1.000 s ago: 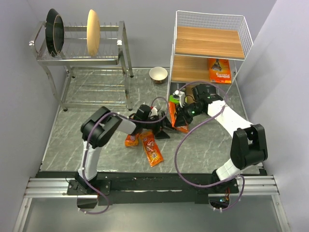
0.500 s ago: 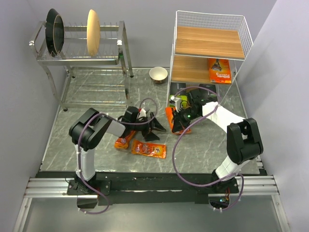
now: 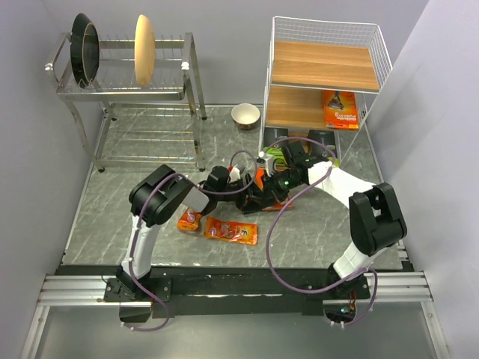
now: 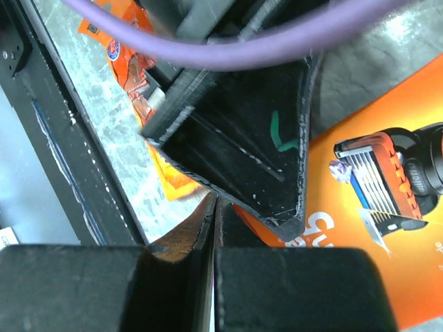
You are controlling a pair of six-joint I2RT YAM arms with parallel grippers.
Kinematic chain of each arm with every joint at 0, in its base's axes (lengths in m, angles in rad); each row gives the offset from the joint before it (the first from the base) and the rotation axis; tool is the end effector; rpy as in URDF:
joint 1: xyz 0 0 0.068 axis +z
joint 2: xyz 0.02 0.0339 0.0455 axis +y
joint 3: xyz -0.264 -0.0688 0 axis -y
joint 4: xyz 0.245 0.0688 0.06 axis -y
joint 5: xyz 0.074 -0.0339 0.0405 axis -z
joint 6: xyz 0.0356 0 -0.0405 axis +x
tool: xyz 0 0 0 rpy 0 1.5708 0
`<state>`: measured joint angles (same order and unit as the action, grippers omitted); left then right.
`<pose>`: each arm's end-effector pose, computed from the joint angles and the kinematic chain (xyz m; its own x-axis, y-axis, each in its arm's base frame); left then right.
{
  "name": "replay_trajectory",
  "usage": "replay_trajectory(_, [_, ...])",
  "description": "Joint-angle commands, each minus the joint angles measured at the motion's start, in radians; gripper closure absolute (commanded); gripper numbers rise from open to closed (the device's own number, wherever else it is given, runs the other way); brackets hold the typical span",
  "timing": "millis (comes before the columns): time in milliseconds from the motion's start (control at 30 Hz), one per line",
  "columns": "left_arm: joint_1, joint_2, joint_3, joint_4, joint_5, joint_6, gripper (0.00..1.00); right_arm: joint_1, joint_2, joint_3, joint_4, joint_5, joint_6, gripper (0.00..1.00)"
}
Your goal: Place and organize the shaving razors onto the shelf
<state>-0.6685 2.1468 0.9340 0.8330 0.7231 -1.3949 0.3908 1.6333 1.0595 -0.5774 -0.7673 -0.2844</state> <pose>0.2988 -0.2660 0.0891 -0.9833 -0.1641 0.0790 -0.1207 0.2625 -0.9573 0.2822 0.1430 0.2034 -0.6602 -0.4904 -0.5689 -0.7511 0.4378 0.4942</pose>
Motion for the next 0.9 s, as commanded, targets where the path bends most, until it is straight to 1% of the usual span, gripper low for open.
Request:
replay_trajectory(0, [-0.002,0.018,-0.024,-0.018,0.038,-0.03,0.48,0.013,-0.039,0.01,0.057,-0.006,0.036,0.95])
replay_trajectory(33, [0.003,0.007,-0.026,-0.029,0.044,-0.012,0.53,0.013,-0.049,0.019,0.028,-0.007,0.028,0.92])
replay_trajectory(100, [0.018,-0.013,-0.041,-0.041,0.064,0.029,0.59,0.011,-0.076,0.059,-0.01,0.003,0.005,0.77])
replay_trajectory(133, [0.024,-0.037,-0.044,-0.063,0.076,0.051,0.62,-0.003,-0.132,0.072,-0.041,0.003,-0.001,0.65])
replay_trajectory(167, [0.03,-0.051,-0.047,-0.087,0.085,0.077,0.66,-0.015,-0.168,0.091,-0.045,-0.001,0.002,0.61])
replay_trajectory(200, [0.044,-0.07,-0.049,-0.107,0.11,0.135,0.67,-0.03,-0.211,0.097,-0.035,-0.022,0.01,0.58])
replay_trajectory(233, [0.049,-0.106,-0.049,-0.118,0.128,0.163,0.68,-0.052,-0.293,0.103,-0.023,-0.026,0.042,0.53])
replay_trajectory(267, [0.055,-0.126,-0.047,-0.139,0.15,0.193,0.72,-0.09,-0.331,0.115,-0.009,-0.027,0.068,0.51])
replay_trajectory(300, [0.064,-0.145,-0.032,-0.168,0.174,0.273,0.73,-0.116,-0.366,0.12,0.022,-0.02,0.097,0.49])
replay_trajectory(333, [0.067,-0.189,-0.02,-0.211,0.206,0.311,0.74,-0.139,-0.427,0.12,0.043,-0.018,0.164,0.45])
replay_trajectory(367, [0.07,-0.212,-0.009,-0.272,0.223,0.35,0.75,-0.189,-0.456,0.114,0.066,-0.015,0.206,0.43])
replay_trajectory(400, [0.075,-0.235,0.018,-0.309,0.236,0.417,0.75,-0.211,-0.483,0.109,0.097,-0.01,0.241,0.42])
replay_trajectory(467, [0.078,-0.292,0.069,-0.409,0.269,0.477,0.76,-0.248,-0.553,0.094,0.102,0.023,0.309,0.4])
replay_trajectory(500, [0.078,-0.307,0.089,-0.44,0.283,0.543,0.75,-0.253,-0.573,0.091,0.091,0.036,0.318,0.4])
replay_trajectory(600, [0.079,-0.341,0.167,-0.55,0.318,0.625,0.76,-0.265,-0.633,0.074,0.07,0.078,0.343,0.39])
replay_trajectory(700, [0.081,-0.34,0.227,-0.572,0.34,0.64,0.77,-0.277,-0.674,0.077,0.047,0.109,0.355,0.38])
replay_trajectory(767, [0.083,-0.337,0.267,-0.571,0.338,0.637,0.78,-0.291,-0.685,0.092,0.039,0.158,0.352,0.38])
replay_trajectory(867, [0.078,-0.332,0.301,-0.552,0.335,0.631,0.78,-0.325,-0.707,0.106,0.022,0.175,0.329,0.38])
